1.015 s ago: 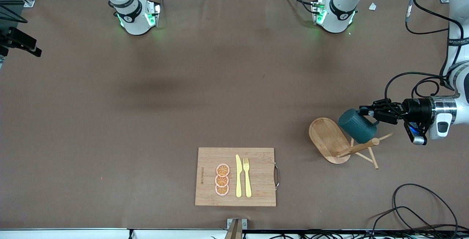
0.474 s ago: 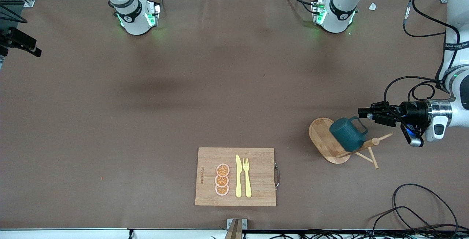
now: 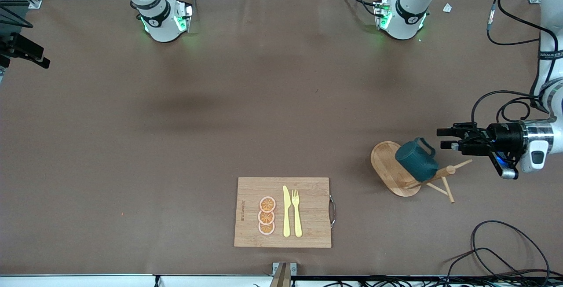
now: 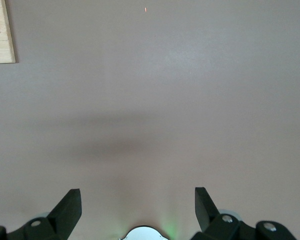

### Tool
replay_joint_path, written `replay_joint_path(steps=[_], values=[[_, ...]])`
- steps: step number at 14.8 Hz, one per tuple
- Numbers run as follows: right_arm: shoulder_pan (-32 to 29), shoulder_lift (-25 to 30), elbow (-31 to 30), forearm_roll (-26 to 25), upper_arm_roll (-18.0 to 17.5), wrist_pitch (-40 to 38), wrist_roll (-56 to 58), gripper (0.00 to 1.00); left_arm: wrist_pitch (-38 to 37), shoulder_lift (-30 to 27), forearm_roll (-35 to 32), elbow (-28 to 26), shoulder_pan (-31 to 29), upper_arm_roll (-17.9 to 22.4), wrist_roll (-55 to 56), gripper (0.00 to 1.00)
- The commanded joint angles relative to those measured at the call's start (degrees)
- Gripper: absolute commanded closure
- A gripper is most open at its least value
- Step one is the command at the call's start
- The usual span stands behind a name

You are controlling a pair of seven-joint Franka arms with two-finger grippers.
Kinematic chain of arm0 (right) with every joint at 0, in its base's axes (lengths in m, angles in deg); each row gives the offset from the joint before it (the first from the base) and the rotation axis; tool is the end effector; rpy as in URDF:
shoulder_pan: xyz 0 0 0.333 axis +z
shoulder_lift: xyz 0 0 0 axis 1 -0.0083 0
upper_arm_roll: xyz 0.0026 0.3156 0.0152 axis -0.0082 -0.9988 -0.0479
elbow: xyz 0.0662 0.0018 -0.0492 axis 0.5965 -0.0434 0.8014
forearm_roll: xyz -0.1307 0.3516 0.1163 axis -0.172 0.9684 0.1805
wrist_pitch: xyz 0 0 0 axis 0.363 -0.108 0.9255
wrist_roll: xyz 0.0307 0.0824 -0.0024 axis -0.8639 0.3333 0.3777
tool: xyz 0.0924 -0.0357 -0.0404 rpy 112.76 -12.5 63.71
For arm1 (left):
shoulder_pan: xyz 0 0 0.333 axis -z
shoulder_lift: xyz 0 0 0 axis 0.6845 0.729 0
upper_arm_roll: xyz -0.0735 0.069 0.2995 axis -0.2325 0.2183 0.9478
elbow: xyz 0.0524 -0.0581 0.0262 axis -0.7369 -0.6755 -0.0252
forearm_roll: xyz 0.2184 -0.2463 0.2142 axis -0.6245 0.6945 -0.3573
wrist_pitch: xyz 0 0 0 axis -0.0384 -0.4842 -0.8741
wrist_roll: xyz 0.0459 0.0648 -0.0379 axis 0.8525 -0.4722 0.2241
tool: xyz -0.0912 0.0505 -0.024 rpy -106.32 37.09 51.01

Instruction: Pass cup and hang on rack

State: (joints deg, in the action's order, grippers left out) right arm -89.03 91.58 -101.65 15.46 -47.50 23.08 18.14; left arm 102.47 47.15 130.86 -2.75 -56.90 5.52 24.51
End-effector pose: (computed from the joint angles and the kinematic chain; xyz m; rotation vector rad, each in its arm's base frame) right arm 0.5104 -0.0507 0.6611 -3.1297 0.0668 0.1074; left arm 0.6440 0.0589 0.3748 1.8416 0.6875 -0.6152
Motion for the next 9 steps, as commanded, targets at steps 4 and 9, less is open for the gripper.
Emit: replay_joint_path(steps=[4, 9], values=[[-0.2, 1.1, -0.8, -0.1, -0.8, -0.8, -4.0, 0.0, -3.9, -4.1, -8.3, 8.4, -0.6, -0.1, 11.4, 0.0], [-0.1, 1.0, -0.6, -0.1, -0.8, -0.8, -3.0, 0.0, -5.7, -7.0, -19.9, 12.8, 0.3, -0.8, 11.7, 0.0]])
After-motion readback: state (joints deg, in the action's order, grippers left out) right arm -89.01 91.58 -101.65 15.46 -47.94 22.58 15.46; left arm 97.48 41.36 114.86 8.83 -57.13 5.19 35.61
